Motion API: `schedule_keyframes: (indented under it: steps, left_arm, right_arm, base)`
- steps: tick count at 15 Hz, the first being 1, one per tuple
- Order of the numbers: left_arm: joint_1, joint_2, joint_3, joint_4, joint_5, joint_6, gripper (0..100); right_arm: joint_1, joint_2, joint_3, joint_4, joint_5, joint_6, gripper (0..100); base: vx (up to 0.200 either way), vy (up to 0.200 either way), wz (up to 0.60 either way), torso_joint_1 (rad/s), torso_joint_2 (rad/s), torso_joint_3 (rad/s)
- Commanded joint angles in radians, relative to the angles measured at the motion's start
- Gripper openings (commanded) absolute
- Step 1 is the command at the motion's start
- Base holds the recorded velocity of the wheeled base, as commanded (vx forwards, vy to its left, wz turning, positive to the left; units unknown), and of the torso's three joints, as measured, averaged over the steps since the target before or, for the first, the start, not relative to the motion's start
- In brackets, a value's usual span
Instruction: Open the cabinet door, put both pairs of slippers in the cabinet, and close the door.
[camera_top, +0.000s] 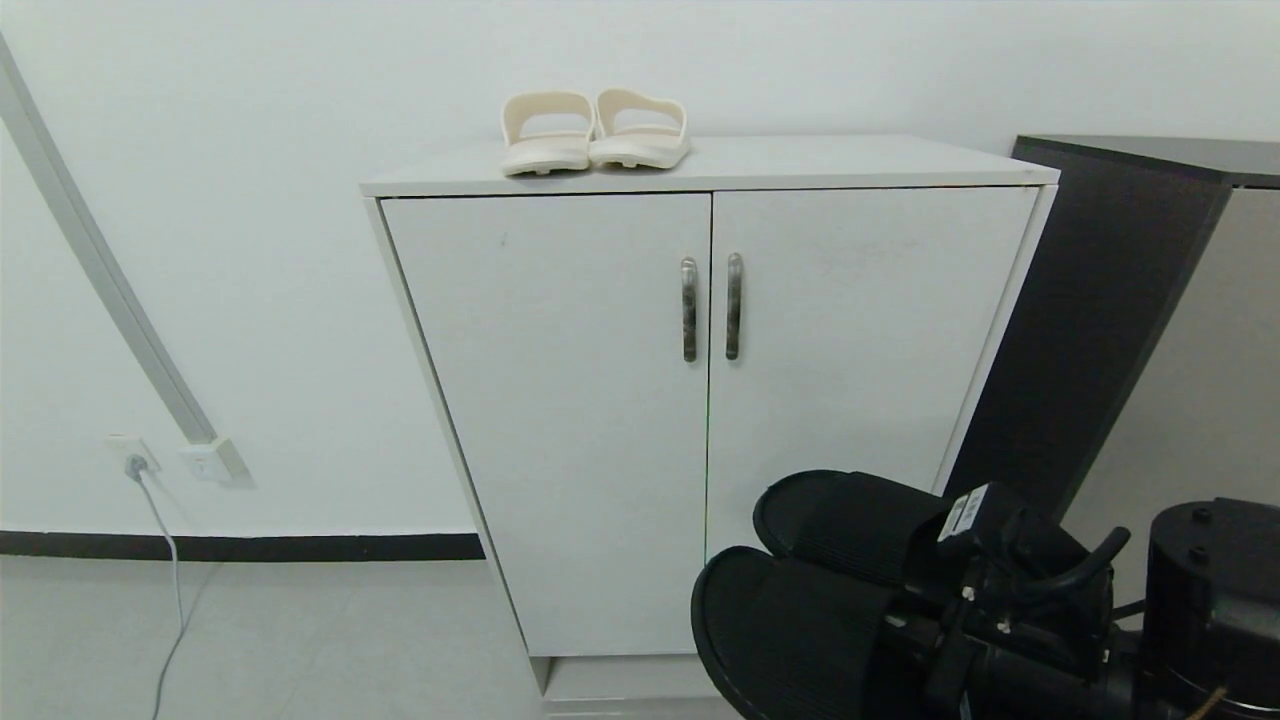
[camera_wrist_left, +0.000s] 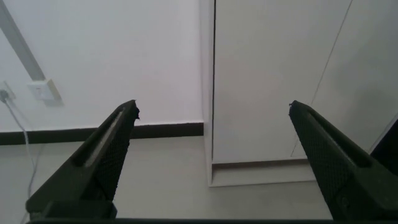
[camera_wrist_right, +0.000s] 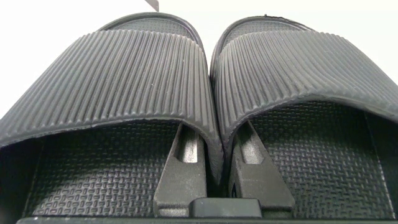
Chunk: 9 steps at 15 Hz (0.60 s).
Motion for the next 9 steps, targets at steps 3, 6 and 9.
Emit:
schedule_keyframes:
  steps: [3, 6, 9]
  left_arm:
    - [-0.003, 0.251, -0.161, -0.039, -0.096, -0.016, 100]
    - [-0.003, 0.48, -0.276, -0.091, -0.303, -0.014, 100]
    - [-0.037, 0.665, -0.329, -0.232, -0.348, -0.014, 100]
  right_arm:
    - [0.002, 0.004, 0.012, -0.025, -0.001, 0.001, 0]
    - [0.004, 0.009, 0.017, -0.025, 0.002, -0.001, 0]
    - [0.016, 0.033, 0.02, -0.026, 0.006, 0.001, 0]
  base:
    - [0.0, 0.0, 0.0, 0.0, 0.0, 0.0]
    - [0.0, 0.0, 0.0, 0.0, 0.0, 0.0]
    - [0.0, 0.0, 0.0, 0.0, 0.0, 0.0]
